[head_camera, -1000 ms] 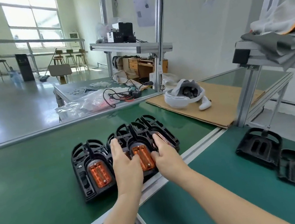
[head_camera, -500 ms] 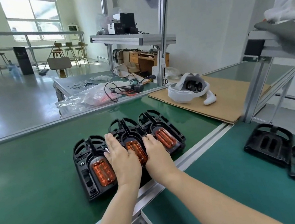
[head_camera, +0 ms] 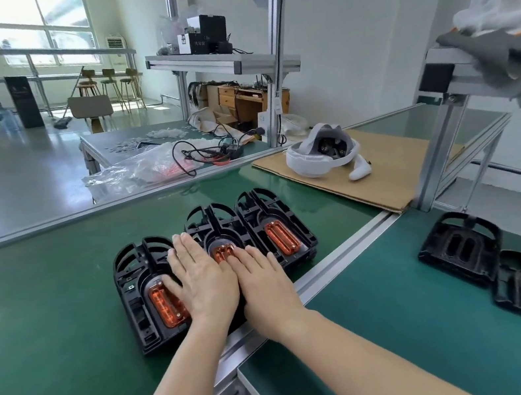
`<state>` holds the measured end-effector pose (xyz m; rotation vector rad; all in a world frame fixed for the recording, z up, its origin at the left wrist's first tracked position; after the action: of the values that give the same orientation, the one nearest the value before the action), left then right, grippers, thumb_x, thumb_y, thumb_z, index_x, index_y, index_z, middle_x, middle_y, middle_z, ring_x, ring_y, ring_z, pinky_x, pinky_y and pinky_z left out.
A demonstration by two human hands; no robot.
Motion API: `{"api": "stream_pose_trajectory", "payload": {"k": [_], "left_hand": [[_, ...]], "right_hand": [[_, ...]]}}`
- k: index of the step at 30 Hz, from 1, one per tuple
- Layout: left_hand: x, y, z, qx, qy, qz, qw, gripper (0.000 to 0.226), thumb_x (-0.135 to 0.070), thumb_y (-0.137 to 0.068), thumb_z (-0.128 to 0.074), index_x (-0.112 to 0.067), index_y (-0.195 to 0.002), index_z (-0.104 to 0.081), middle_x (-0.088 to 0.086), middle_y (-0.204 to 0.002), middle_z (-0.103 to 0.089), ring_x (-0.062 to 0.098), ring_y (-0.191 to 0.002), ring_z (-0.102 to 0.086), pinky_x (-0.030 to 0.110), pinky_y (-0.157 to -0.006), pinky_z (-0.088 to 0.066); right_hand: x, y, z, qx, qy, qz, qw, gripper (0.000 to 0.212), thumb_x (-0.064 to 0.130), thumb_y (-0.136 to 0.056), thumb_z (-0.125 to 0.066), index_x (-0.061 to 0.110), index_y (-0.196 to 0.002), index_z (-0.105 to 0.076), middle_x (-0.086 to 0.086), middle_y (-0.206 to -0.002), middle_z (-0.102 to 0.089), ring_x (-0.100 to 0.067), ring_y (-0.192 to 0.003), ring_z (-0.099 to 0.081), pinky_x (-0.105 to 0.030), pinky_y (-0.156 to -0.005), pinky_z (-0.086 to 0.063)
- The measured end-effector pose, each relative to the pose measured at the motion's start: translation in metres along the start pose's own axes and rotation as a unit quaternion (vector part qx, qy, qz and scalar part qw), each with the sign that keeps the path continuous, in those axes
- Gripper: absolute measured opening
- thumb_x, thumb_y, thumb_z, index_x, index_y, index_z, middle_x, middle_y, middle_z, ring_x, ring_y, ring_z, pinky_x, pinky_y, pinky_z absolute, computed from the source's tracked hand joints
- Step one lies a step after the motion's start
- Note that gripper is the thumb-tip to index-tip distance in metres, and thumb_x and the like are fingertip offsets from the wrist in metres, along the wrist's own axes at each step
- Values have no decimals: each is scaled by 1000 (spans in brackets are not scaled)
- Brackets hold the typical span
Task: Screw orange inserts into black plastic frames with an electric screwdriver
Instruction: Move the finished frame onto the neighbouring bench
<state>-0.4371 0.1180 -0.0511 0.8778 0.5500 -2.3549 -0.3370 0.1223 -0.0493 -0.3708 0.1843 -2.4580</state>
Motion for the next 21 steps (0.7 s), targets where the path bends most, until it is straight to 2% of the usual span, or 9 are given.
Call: {"api": "stream_pose_trajectory", "payload": {"k": [13,21], "left_hand": [[-3,8,-3,-22,-14,-4,1000,80,-18,-91,-48,-10,-151,5,5,-160,5,23,-146,5,49,-116,5],[-7,26,3,-55,-32,-54,996,77,-21,-89,-55,-14,-151,-9,6,-160,-4,26,-145,-1,52,-115,0]], "right_hand": [[-6,16,5,-4,-37,15,999,70,-1,-89,-45,16,-153,-21,-1,-161,-16,-17,-148,-3,-39,-121,4],[-9,35,12,-49,-27,36,998,69,0,-85,-53,15,-149,-32,-3,-155,-29,-21,-145,-13,-41,-119,5]]}}
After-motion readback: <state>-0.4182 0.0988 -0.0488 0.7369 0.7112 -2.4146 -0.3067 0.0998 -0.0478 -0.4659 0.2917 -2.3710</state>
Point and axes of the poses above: each hand's wrist, its own y-axis away from the middle knuckle, its own z-axis out of the back of the hand, x = y × z, the point moved 10 cm from there along -y, towards the middle knuckle
